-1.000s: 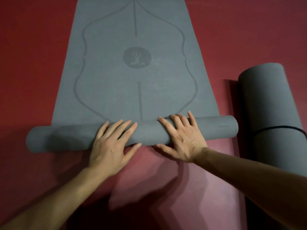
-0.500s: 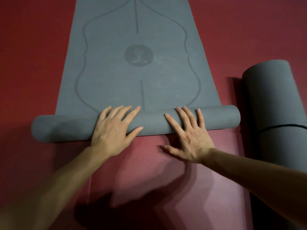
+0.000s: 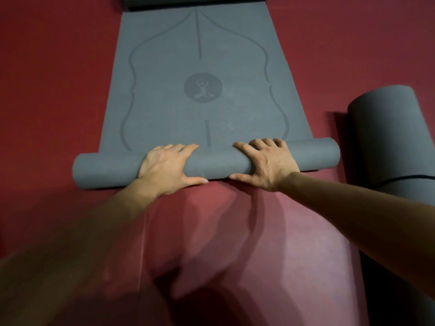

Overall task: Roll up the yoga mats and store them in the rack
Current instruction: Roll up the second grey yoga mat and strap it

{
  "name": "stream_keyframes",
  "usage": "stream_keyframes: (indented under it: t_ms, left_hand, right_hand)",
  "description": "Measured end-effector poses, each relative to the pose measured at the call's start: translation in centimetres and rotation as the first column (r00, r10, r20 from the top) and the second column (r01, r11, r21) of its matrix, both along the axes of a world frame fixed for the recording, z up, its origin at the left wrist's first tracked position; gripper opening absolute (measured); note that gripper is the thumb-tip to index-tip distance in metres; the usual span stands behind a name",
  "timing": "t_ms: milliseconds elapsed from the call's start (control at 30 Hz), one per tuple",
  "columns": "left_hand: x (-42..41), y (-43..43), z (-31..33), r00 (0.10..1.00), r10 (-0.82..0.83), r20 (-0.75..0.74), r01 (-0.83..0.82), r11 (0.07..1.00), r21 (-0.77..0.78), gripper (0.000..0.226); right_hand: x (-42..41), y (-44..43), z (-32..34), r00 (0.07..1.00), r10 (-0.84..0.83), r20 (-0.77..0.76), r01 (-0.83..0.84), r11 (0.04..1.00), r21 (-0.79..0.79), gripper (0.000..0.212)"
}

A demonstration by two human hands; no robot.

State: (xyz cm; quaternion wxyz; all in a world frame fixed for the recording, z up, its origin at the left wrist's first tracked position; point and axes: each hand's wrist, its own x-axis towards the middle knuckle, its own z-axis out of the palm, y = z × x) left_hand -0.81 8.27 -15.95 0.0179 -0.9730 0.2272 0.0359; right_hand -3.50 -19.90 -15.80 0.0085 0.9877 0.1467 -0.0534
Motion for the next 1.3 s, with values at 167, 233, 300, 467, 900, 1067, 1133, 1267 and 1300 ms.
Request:
stream_keyframes:
  t_ms: [167, 233, 300, 467, 900, 1067, 1133, 1267, 1300]
  left_hand:
    - [-1.4, 0.2, 0.2, 0.998, -0.051, 0.042, 0.051, 0.999, 0.009, 0.102]
    - [-3.1, 0.4, -0.2, 0.994, -0.081, 0.078, 0.082, 0.996, -0.020, 0.099]
    - [-5.2, 0.8, -0.5, 0.990, -0.090, 0.104, 0.096, 0.994, -0.056, 0.095]
    - [-10.8, 2.0, -0.9, 0.992, -0.079, 0.095, 0.088, 0.992, -0.095, 0.093]
    - [-12.5, 2.4, 0.5, 0.992, -0.055, -0.113, 0.047, 0.997, -0.068, 0.101]
    - [-14.8, 2.5, -0.1, 0.997, -0.060, 0.046, 0.069, 0.968, -0.242, 0.085]
    - [-15.1, 2.5, -0.3, 0.998, -0.049, 0.048, 0.059, 0.971, -0.232, 0.088]
    - [-13.1, 2.3, -0.3, 0.997, -0.056, 0.046, 0.063, 0.982, -0.179, 0.093]
    - [-12.4, 2.1, -0.1, 0.998, -0.041, 0.039, 0.047, 0.985, -0.166, 0.094]
  right_hand:
    - [-2.0, 0.0, 0.5, 1.000, -0.014, -0.025, 0.014, 1.000, 0.011, 0.091]
    - [-3.7, 0.2, 0.5, 1.000, -0.006, -0.031, 0.006, 1.000, 0.015, 0.090]
    - [-5.9, 0.3, 0.5, 1.000, 0.004, -0.019, -0.004, 0.999, 0.033, 0.088]
    - [-11.6, 0.7, 1.0, 0.998, 0.050, -0.036, -0.048, 0.997, 0.064, 0.083]
    - [-15.8, 0.9, 0.5, 0.996, 0.090, -0.022, -0.090, 0.996, 0.000, 0.096]
    - [-12.9, 0.5, 0.3, 0.995, 0.104, -0.009, -0.104, 0.995, -0.003, 0.093]
    - [-11.6, 0.3, 0.3, 0.993, 0.116, -0.014, -0.116, 0.993, -0.001, 0.092]
    - [-9.6, 0.2, 0.2, 0.992, 0.117, -0.039, -0.117, 0.993, 0.005, 0.093]
    - [-9.1, 0.1, 0.3, 0.993, 0.113, -0.022, -0.112, 0.994, 0.008, 0.093]
